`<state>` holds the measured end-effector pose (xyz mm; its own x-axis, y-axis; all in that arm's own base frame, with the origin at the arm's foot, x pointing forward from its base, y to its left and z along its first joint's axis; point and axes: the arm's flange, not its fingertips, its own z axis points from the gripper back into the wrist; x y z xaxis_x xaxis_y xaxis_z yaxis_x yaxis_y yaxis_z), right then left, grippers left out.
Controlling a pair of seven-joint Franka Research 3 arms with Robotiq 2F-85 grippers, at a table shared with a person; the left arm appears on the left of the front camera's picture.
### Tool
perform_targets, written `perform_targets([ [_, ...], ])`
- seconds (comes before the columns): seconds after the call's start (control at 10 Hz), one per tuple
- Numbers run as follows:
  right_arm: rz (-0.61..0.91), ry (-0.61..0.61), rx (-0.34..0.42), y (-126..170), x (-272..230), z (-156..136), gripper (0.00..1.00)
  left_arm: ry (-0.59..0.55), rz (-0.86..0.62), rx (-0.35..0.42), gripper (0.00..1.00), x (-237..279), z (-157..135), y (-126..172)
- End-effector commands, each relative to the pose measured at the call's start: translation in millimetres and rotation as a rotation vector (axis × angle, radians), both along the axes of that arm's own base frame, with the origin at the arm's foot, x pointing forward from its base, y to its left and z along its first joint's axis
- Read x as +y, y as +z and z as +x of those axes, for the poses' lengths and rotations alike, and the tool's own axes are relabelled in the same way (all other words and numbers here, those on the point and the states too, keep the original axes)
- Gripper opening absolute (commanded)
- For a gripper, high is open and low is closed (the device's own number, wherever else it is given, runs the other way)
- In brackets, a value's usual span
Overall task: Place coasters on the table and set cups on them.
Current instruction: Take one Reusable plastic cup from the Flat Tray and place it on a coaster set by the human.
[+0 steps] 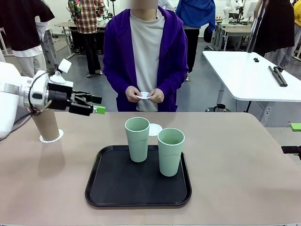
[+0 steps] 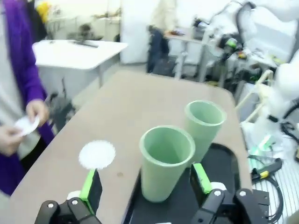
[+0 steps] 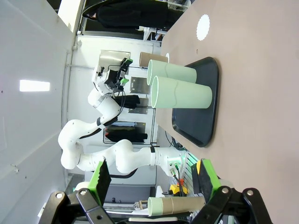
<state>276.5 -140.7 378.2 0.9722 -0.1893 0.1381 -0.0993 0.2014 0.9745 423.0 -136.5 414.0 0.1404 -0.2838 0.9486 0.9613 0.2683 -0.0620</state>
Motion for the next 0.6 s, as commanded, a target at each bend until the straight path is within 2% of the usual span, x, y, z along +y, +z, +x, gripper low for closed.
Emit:
perform_targets([
  [0.0,0.013,-0.001,-0.003,0.7,-0.6,0.1,1.00,-0.211,-0.022,0.018,1.00,-5.0,9.0,-39.6],
  [0.2,0.013,-0.001,-0.003,0.7,-0.6,0.1,1.00,-0.247,-0.015,0.019,1.00,-11.9,21.9,-44.6],
  [0.5,0.013,-0.001,-0.003,0.7,-0.6,0.1,1.00,-0.247,-0.024,-0.018,1.00,-23.4,19.3,-52.3],
])
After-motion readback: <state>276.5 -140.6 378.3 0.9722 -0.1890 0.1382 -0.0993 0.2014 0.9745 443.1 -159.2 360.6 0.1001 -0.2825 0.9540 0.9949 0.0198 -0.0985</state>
